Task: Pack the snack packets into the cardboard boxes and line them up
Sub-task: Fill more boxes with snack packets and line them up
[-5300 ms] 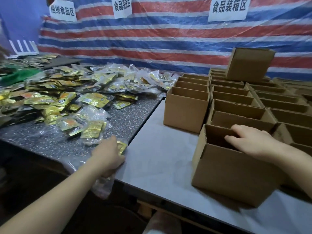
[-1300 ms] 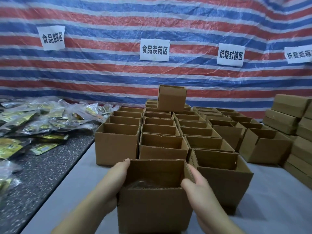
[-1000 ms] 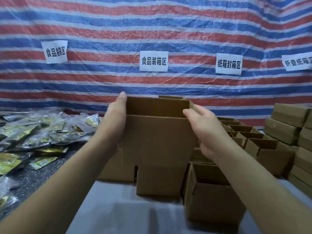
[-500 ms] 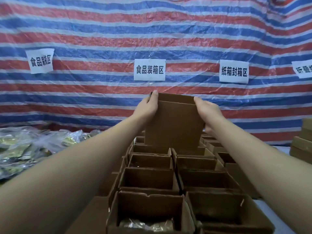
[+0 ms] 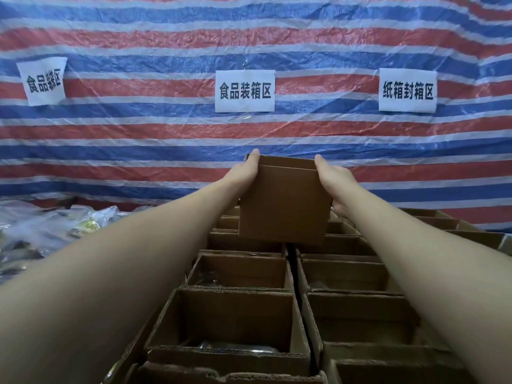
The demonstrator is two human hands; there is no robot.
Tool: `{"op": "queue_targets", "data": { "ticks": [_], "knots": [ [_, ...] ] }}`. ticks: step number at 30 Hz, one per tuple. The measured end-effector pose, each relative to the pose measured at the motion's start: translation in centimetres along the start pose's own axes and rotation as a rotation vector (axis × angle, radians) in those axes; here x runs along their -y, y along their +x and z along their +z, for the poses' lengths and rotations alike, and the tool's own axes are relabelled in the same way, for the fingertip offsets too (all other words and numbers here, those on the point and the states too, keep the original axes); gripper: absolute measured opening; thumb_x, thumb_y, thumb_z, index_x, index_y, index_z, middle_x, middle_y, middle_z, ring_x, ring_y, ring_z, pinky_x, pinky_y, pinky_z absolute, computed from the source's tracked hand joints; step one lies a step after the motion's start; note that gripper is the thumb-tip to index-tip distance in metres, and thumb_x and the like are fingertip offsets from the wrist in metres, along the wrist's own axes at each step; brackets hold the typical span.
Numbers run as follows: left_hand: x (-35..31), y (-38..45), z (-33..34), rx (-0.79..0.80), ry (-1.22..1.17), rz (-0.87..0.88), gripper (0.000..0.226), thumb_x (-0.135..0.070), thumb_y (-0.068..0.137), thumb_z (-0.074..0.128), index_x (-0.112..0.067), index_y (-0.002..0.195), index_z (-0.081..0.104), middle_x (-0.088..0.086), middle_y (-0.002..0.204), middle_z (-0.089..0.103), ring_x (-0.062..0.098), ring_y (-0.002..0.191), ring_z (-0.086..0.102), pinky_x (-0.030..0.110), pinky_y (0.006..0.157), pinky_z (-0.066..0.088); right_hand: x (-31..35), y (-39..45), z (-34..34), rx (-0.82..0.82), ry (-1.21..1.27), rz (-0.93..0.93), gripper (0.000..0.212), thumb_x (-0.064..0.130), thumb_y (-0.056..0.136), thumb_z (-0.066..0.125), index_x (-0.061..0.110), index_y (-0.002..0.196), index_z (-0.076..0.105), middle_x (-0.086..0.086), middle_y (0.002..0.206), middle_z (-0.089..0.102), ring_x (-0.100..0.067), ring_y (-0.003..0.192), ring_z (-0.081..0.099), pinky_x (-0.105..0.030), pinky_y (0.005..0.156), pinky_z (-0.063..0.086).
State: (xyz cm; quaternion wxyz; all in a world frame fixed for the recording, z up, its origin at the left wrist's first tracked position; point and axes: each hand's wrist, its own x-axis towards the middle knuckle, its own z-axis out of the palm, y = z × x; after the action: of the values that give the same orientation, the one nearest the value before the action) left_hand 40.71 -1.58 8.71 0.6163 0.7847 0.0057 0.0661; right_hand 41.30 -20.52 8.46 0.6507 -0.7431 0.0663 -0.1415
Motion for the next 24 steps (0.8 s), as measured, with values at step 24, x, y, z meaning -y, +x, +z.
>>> {"op": "queue_targets", "data": {
  "ticks": [24],
  "knots": [
    [2.2,-2.6,-0.4,-0.322,0.075,0.228,0.073,-0.070,0.090,0.043,-0.017,0.139,0.046,0.008,0.138,0.054,0.026,0.121,0.055,0.038,0.089,0.047,-1.4,-1.7,-3.0,-0.128,-0.010,-0.067,0.066,0.067,0.100,0.028,0.021,0.143,0.047,-0.005,0.137,0.058,-0.029,0.125,0.056,-0.047,0.103,0.045]
  ]
}}
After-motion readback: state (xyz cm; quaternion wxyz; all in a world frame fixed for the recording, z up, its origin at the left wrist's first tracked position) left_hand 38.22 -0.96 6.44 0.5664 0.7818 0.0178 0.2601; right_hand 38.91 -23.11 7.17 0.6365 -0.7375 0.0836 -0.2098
